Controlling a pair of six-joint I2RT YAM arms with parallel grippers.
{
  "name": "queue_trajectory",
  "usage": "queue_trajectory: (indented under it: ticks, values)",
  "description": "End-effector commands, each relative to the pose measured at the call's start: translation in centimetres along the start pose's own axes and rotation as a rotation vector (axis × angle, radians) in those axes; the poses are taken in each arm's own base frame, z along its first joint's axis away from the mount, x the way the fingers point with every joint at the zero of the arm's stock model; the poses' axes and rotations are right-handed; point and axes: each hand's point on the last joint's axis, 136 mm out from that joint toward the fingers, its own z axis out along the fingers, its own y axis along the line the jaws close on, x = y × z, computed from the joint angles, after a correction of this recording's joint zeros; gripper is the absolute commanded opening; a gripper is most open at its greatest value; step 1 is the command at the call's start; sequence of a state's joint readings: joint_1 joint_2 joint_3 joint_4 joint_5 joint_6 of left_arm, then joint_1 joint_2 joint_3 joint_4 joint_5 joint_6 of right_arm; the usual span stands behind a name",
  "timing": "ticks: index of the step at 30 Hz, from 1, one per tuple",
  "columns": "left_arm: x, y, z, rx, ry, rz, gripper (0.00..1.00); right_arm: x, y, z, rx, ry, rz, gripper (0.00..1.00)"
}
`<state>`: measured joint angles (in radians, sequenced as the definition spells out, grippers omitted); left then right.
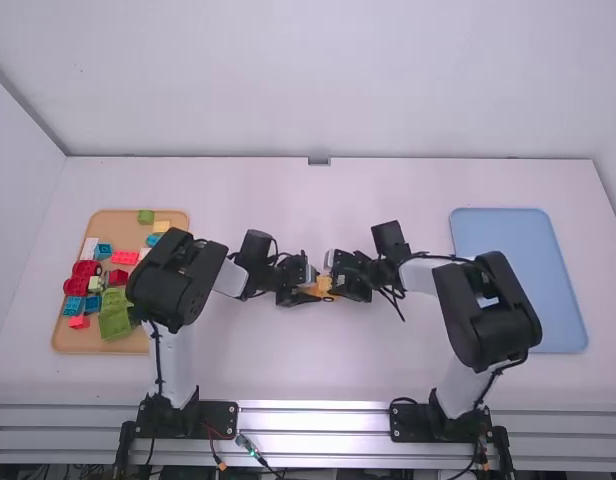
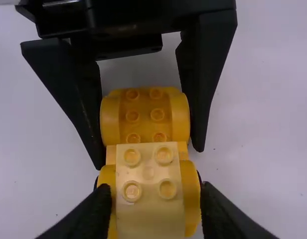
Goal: Assemble lego blocks to make yellow taxi
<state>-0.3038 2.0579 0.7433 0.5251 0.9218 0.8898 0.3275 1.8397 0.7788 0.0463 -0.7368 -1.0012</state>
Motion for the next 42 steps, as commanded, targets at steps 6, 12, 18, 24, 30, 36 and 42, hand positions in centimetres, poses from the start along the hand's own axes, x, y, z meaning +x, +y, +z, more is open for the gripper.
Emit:
queue_trajectory:
  ticks: [6,12,18,24,30,36,42]
  values:
    - [1.4,-1.1,0.1,0.011,0.04,-0.042,0.32,-2.6,-0.1,-0.8,-0.004,-0.069,-0.045,0.61]
    - [1.4,-1.1,0.1,0.011,0.04,-0.043,0.32,-5.5,-0.7,-2.7,0.022,-0.15,-0.103,0.37]
    - [1.4,-1.1,0.1,0.011,0.04,-0.043,0.32,-4.9,-0.6,-2.4,0.033,-0.108,-0.095,0.0]
    - [1.3,-1.1,0.1,0.011,0.039,-0.042,0.32,-2.5,-0.1,-0.8,-0.014,-0.082,0.001,0.0]
    - [1.3,-1.1,0.1,0.011,0.039,-0.042,0.32,-0.6,0.8,0.5,-0.07,-0.067,0.059,0.0]
    - [1.3,-1.0,0.1,0.01,0.039,-0.041,0.31,2.1,1.7,1.2,-0.091,0.036,0.121,0.0]
    - [1.3,-1.0,0.1,0.008,0.036,-0.037,0.31,5.1,2.4,1.9,-0.1,0.149,0.196,0.0]
